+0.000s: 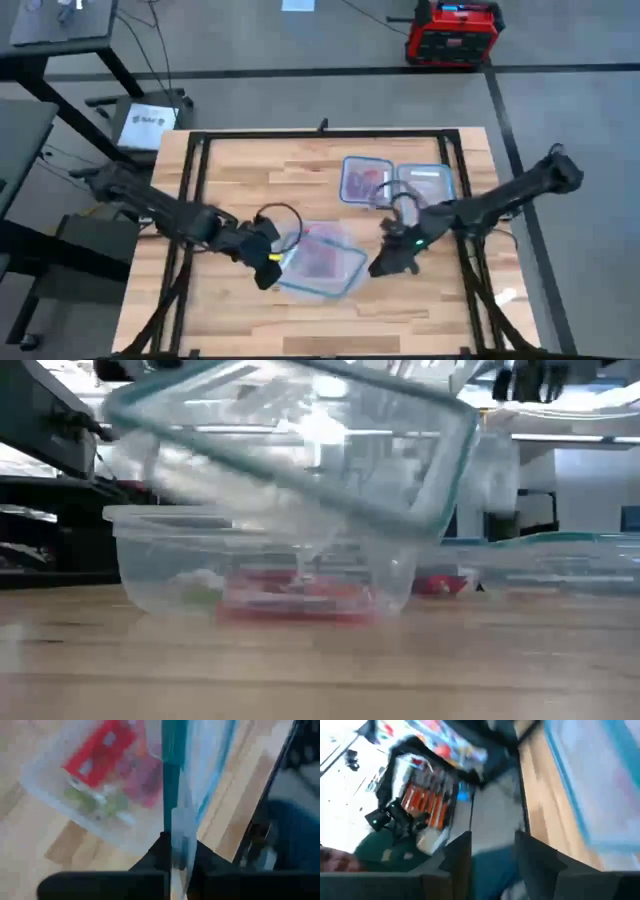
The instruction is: Sort candy
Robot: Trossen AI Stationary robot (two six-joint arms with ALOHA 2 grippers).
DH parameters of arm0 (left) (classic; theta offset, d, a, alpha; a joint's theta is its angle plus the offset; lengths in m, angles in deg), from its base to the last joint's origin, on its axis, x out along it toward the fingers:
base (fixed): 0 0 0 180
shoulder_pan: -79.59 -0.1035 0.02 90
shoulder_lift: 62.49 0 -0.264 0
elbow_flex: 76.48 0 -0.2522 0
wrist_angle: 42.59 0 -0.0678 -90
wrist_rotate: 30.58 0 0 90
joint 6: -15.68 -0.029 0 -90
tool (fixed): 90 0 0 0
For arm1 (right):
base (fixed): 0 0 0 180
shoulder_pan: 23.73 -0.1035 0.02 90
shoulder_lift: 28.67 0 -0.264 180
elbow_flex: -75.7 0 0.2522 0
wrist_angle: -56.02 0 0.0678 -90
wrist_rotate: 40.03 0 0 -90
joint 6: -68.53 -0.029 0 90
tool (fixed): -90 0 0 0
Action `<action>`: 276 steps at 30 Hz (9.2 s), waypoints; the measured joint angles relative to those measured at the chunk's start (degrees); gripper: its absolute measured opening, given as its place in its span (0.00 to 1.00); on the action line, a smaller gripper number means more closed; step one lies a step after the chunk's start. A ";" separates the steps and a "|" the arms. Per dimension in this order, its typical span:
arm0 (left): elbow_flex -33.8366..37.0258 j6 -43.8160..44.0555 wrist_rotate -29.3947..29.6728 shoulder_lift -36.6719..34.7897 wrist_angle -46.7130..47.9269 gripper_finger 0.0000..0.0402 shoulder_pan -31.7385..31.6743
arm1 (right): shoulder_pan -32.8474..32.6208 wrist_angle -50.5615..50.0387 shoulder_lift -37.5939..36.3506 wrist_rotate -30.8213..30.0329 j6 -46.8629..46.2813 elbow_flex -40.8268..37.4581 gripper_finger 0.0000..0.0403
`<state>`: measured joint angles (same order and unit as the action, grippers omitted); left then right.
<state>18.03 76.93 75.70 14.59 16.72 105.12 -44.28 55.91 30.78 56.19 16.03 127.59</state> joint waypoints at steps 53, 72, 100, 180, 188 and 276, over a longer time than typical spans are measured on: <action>42.23 26.77 17.39 -19.94 -43.57 0.00 9.27 | 1.11 4.72 7.31 -9.19 16.33 0.02 0.34; 47.58 28.91 22.33 -19.92 -48.97 0.08 9.32 | 1.09 4.98 7.31 -9.21 15.43 0.02 0.34; 46.83 16.54 -6.46 -19.90 -33.31 0.28 9.61 | -0.47 -5.13 11.73 -9.49 23.51 0.05 0.34; 31.59 -9.59 12.31 3.39 -31.36 0.27 -1.65 | 14.35 12.47 46.74 -12.25 44.14 12.48 0.34; 31.65 -13.86 11.65 1.44 -32.18 0.27 -1.67 | 7.96 11.26 45.52 -15.31 43.69 12.70 0.34; 34.38 -18.68 12.74 -12.25 -16.58 0.27 8.65 | 9.76 7.91 62.65 -12.40 44.96 36.17 0.34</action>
<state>52.41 58.25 88.44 2.35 0.14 113.77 -34.52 63.82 93.43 43.79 61.00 163.77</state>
